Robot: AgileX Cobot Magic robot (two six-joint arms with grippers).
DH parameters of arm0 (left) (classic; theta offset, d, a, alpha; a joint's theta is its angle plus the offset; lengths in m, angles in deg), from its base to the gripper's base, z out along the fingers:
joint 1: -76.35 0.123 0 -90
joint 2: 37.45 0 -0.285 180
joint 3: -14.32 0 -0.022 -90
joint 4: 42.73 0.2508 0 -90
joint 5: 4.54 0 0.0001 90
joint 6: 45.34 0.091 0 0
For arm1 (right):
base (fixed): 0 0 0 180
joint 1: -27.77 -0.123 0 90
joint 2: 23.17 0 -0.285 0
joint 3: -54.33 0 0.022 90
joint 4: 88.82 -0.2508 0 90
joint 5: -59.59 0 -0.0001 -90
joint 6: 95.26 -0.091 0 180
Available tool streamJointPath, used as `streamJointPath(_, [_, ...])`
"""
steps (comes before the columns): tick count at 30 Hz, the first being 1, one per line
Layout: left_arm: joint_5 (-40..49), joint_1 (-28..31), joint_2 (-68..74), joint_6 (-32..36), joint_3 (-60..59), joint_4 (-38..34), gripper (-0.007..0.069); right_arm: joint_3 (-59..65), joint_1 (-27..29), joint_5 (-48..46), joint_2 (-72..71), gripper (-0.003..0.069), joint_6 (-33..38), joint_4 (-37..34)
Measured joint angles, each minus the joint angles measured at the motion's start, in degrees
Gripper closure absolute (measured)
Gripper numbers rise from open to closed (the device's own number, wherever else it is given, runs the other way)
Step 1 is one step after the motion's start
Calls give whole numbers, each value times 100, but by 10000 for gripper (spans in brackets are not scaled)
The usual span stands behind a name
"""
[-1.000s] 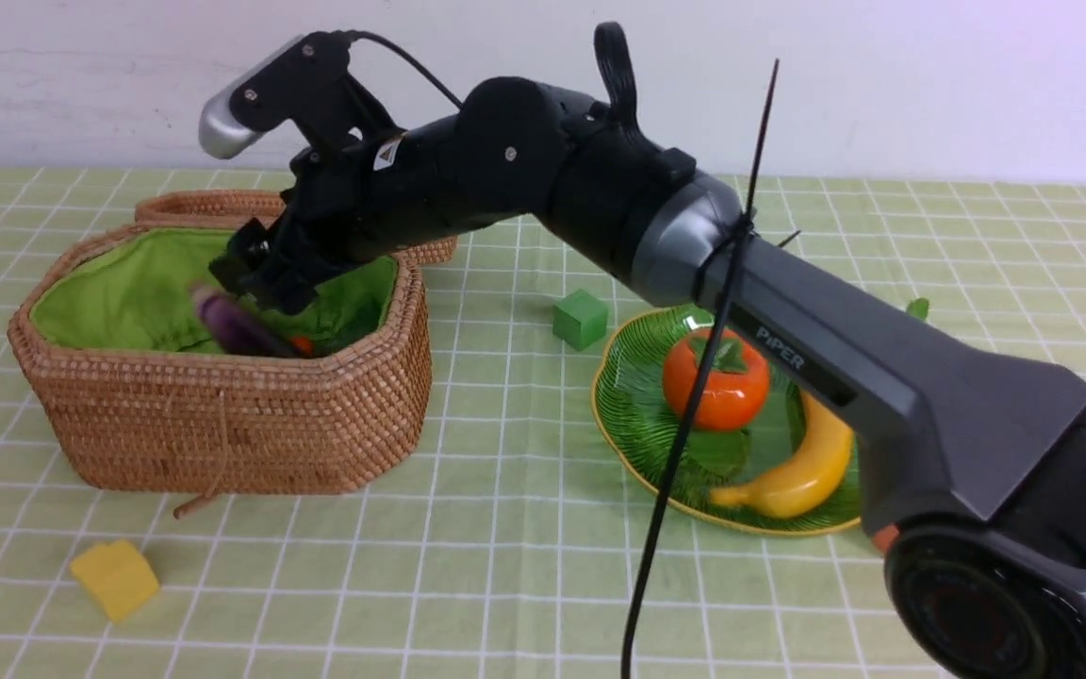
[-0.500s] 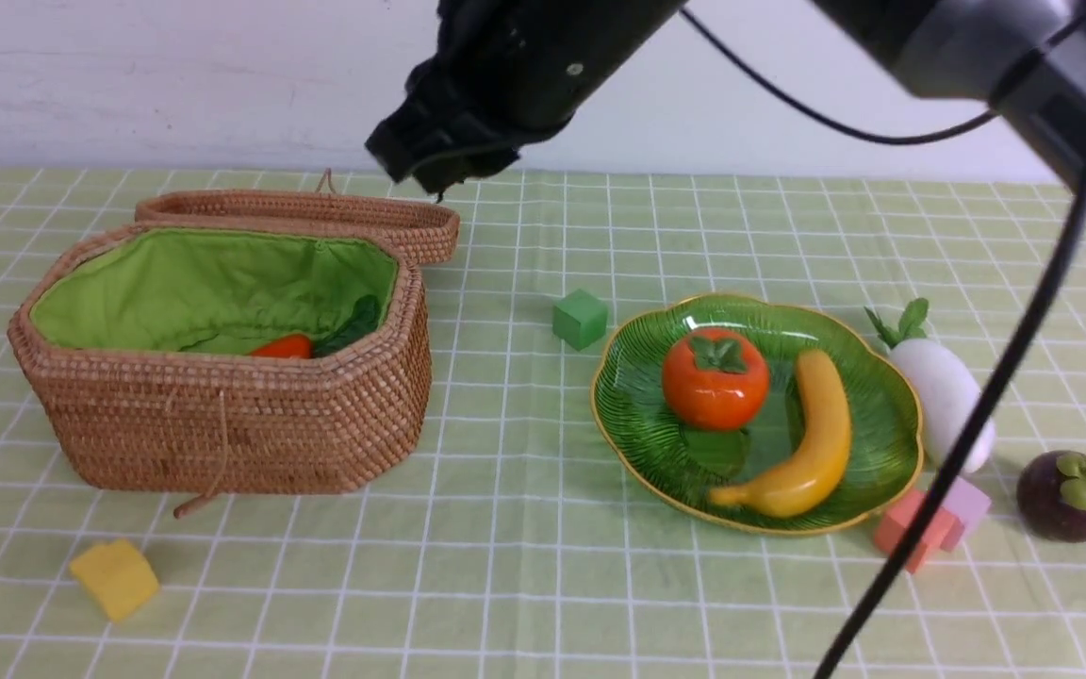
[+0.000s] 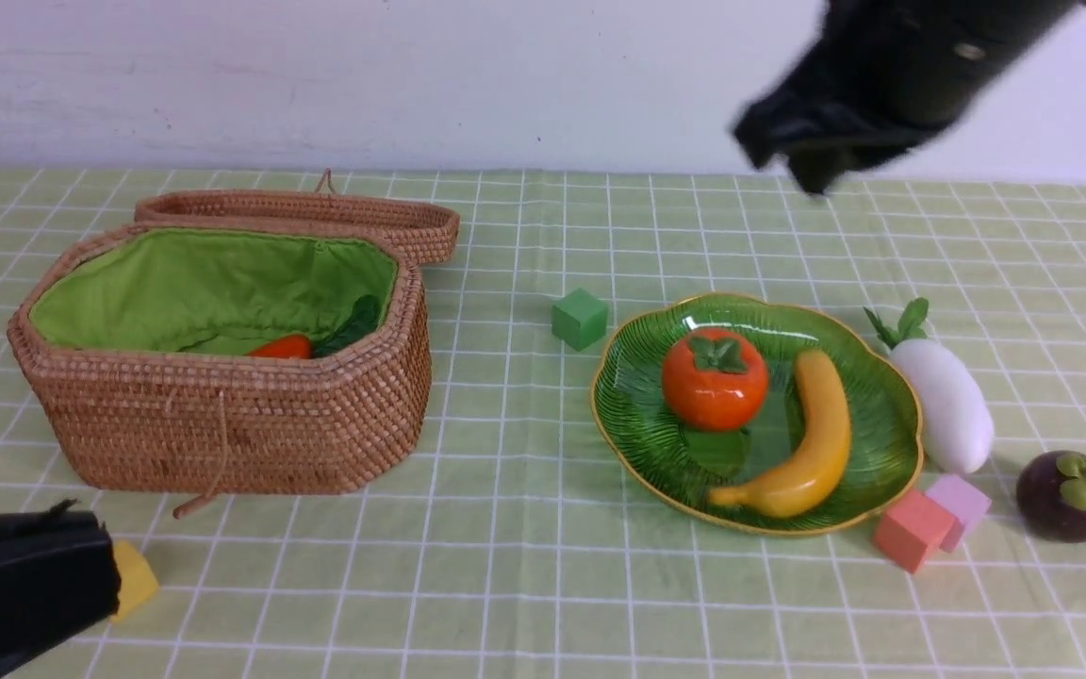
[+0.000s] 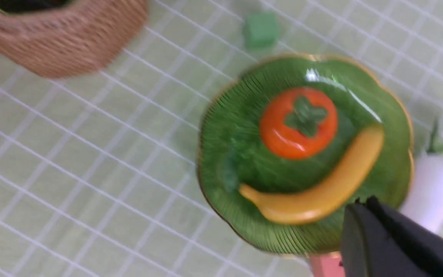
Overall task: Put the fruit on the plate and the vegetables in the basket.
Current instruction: Use the right arm to grab a mangosteen and put it into the right plate
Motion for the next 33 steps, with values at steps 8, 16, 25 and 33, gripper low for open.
streamJointPath(8, [-84,0,0,302,0,-15,638,2369,2175,422,-672,656,-465,-94])
streamJointPath(16, [-84,0,0,314,0,-15,634,3002,3685,1311,-102,449,-530,-812])
streamJointPath(25, [-59,0,0,319,0,-15,632,3018,3999,2662,985,-8,-190,-1757])
streamJointPath(33, [-59,0,0,319,0,-9,632,3018,3999,3233,1785,13,-171,-1762])
